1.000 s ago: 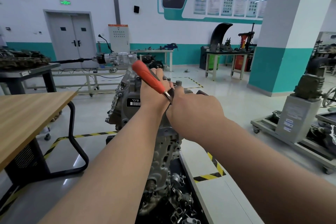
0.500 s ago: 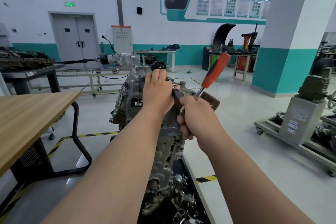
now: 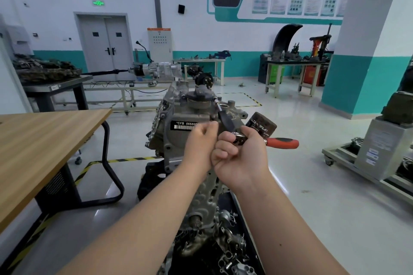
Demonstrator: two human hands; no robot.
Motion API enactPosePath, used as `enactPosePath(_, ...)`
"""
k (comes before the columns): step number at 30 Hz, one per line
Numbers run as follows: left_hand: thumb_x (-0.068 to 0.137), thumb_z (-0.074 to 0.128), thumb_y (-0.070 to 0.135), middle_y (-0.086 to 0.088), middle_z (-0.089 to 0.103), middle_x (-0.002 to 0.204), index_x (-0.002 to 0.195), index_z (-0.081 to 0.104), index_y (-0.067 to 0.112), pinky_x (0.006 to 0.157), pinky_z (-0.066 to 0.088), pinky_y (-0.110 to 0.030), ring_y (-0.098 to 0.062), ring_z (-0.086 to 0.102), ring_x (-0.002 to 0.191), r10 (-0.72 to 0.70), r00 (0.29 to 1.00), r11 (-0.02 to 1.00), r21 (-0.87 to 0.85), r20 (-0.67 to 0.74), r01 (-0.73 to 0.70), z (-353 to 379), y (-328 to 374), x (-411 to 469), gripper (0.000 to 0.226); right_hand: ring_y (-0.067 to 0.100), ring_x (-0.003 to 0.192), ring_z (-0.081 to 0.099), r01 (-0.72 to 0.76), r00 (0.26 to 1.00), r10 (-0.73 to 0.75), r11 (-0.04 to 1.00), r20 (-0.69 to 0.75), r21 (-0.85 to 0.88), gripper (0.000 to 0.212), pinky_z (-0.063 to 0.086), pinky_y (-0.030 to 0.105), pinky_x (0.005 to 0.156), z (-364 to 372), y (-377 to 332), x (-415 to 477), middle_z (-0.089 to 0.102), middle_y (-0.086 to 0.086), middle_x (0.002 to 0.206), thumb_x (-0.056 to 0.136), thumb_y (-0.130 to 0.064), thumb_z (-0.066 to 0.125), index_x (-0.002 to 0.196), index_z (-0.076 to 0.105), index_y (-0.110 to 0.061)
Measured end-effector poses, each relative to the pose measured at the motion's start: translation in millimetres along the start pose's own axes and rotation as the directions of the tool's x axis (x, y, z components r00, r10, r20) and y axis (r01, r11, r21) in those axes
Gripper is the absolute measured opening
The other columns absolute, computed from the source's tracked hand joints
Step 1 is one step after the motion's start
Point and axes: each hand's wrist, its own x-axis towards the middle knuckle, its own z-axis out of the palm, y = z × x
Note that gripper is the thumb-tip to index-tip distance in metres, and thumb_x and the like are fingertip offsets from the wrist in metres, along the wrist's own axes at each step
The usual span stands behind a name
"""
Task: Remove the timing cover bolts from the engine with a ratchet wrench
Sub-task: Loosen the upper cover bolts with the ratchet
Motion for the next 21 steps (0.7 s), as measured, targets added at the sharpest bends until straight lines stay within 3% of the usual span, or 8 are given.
enactPosePath(1, 0.100, 0.048, 0.034, 0.002, 0.059, 0.055, 0.065, 0.064, 0.013, 0.055, 0.049, -0.015, -0.010, 0.061, 0.051, -0.198, 0.967, 0.949, -0.216, 0.161, 0.230, 2.4, 6.0, -6.9, 0.044, 0.008, 0.029, 0.029, -0.008, 1.000, 0.008, 1.000, -0.002, 0.022, 0.039, 0.028, 0.015, 0.033, 1.9, -0.5, -0.8, 0.040, -0.005, 0.050, 0.096, -0.039, 0.040, 0.072, 0.048, -0.009)
enactPosePath(3, 0.100, 0.043, 0.045, 0.006, 0.044, 0.032, 0.042, 0.062, 0.014, 0.036, 0.039, -0.010, -0.002, 0.043, 0.027, -0.331, 0.868, 0.799, -0.379, 0.371, 0.467, 4.6, 17.5, -15.1, 0.069, 0.008, 0.029, 0.029, -0.011, 1.000, 0.011, 0.999, -0.003, 0.053, 0.047, 0.028, 0.015, 0.033, 6.1, -0.8, -2.9, 0.040, -0.004, 0.049, 0.098, -0.044, 0.042, 0.069, 0.054, -0.008)
enactPosePath(7, 0.098, 0.043, 0.052, 0.008, 0.036, 0.030, 0.031, 0.053, 0.013, 0.026, 0.029, -0.011, -0.004, 0.036, 0.021, -0.372, 0.849, 0.786, -0.360, 0.375, 0.503, 9.0, 28.8, -8.5, 0.078, 0.008, 0.029, 0.028, 0.020, 0.999, -0.020, 0.999, -0.025, 0.031, 0.062, 0.028, 0.015, 0.032, 11.2, -1.5, -5.3, 0.039, -0.004, 0.047, 0.098, -0.036, 0.045, 0.043, 0.063, -0.012)
enactPosePath(13, 0.096, 0.042, 0.055, 0.010, 0.033, 0.031, 0.034, 0.058, 0.014, 0.025, 0.015, -0.012, -0.003, 0.028, 0.022, -0.352, 0.839, 0.805, -0.322, 0.416, 0.498, 10.3, 29.7, -1.1, 0.076, 0.013, 0.029, 0.029, 0.114, 0.984, -0.156, 0.919, -0.083, -0.378, 0.031, 0.028, 0.019, 0.036, 14.4, -10.3, -0.7, 0.043, 0.000, 0.045, 0.100, -0.037, 0.044, 0.079, 0.055, -0.017)
enactPosePath(15, 0.094, 0.040, 0.059, 0.007, 0.031, 0.027, 0.029, 0.047, 0.014, 0.031, 0.021, -0.011, -0.007, 0.031, 0.022, -0.349, 0.839, 0.821, -0.295, 0.417, 0.488, 12.5, 28.7, 1.6, 0.080, 0.017, 0.032, 0.034, 0.149, 0.962, -0.265, 0.718, -0.069, -0.680, 0.037, 0.031, 0.023, 0.041, 16.2, -16.0, 1.0, 0.047, 0.001, 0.045, 0.099, -0.039, 0.042, 0.074, 0.054, -0.014)
enactPosePath(17, 0.094, 0.040, 0.059, 0.003, 0.039, 0.032, 0.040, 0.055, 0.014, 0.043, 0.038, -0.015, -0.013, 0.043, 0.031, -0.348, 0.832, 0.787, -0.346, 0.433, 0.510, 15.1, 28.7, 2.0, 0.072, 0.019, 0.039, 0.044, 0.133, 0.933, -0.360, 0.347, -0.001, -0.928, 0.045, 0.037, 0.028, 0.048, 19.8, -23.0, -1.6, 0.052, -0.001, 0.044, 0.097, -0.043, 0.041, 0.064, 0.053, -0.014)
enactPosePath(20, 0.098, 0.040, 0.051, -0.004, 0.066, 0.086, 0.101, 0.066, 0.015, 0.087, 0.048, -0.035, -0.021, 0.062, 0.085, -0.298, 0.856, 0.754, -0.446, 0.422, 0.482, 18.4, 29.2, 1.2, 0.045, 0.026, 0.064, 0.059, 0.094, 0.882, -0.435, -0.216, 0.181, -0.972, 0.045, 0.045, 0.033, 0.063, 25.6, -29.7, -5.4, 0.062, 0.003, 0.060, 0.097, -0.044, 0.038, 0.071, 0.058, -0.013)
enactPosePath(21, 0.099, 0.039, 0.049, -0.005, 0.066, 0.097, 0.106, 0.065, 0.014, 0.093, 0.047, -0.035, -0.021, 0.061, 0.094, -0.280, 0.863, 0.752, -0.462, 0.421, 0.470, 18.5, 28.2, 1.2, 0.044, 0.028, 0.071, 0.060, 0.057, 0.864, -0.444, -0.382, 0.237, -0.922, 0.044, 0.044, 0.033, 0.065, 27.3, -29.0, -5.2, 0.061, 0.004, 0.070, 0.098, -0.045, 0.036, 0.078, 0.058, -0.012)
